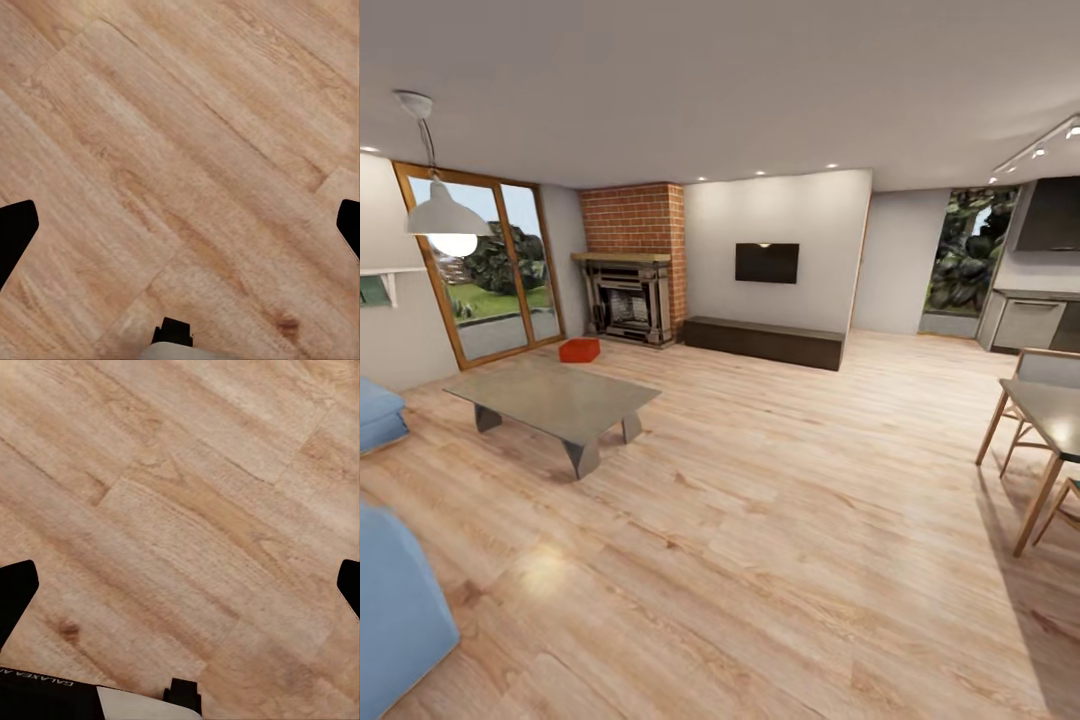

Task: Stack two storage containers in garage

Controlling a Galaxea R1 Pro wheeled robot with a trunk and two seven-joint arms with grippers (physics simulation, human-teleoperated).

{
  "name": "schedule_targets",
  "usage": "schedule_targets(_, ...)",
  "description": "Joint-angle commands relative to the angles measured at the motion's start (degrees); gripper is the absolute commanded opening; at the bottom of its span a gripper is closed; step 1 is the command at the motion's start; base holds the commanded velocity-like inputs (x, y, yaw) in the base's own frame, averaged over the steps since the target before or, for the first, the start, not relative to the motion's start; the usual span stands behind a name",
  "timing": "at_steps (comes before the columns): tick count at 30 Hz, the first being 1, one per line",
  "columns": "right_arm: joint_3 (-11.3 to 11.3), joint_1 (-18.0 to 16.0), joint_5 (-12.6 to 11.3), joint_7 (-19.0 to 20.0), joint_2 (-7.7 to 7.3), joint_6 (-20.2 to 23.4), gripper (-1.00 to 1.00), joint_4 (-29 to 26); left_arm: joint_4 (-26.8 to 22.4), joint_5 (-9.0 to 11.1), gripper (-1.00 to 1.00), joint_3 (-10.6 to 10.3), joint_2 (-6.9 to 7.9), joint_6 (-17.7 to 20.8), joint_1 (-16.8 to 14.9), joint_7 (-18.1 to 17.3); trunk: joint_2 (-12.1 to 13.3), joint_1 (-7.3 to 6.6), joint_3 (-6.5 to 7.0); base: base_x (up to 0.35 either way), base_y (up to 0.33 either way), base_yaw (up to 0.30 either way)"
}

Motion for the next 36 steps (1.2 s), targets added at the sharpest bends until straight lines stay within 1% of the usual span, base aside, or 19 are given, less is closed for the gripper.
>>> schedule_targets(1,0.3,-0.1,0.3,0.0,-0.04,-0.4,1.00,0.2,0.2,0.4,1.00,0.0,0.00,-0.3,-0.1,-0.1,-0.1,0.05,-0.10,0.327,-0.013,0.000)
schedule_targets(19,0.3,-0.1,0.3,0.0,-0.02,-0.4,1.00,0.2,0.2,0.4,1.00,0.0,0.00,-0.3,-0.1,-0.1,-0.1,0.05,-0.10,0.327,-0.067,0.000)
schedule_targets(36,0.3,-0.1,0.3,0.0,0.00,-0.4,1.00,0.2,0.2,0.4,1.00,0.0,0.09,-0.3,-0.1,-0.1,-0.1,0.05,-0.10,0.327,-0.118,0.000)
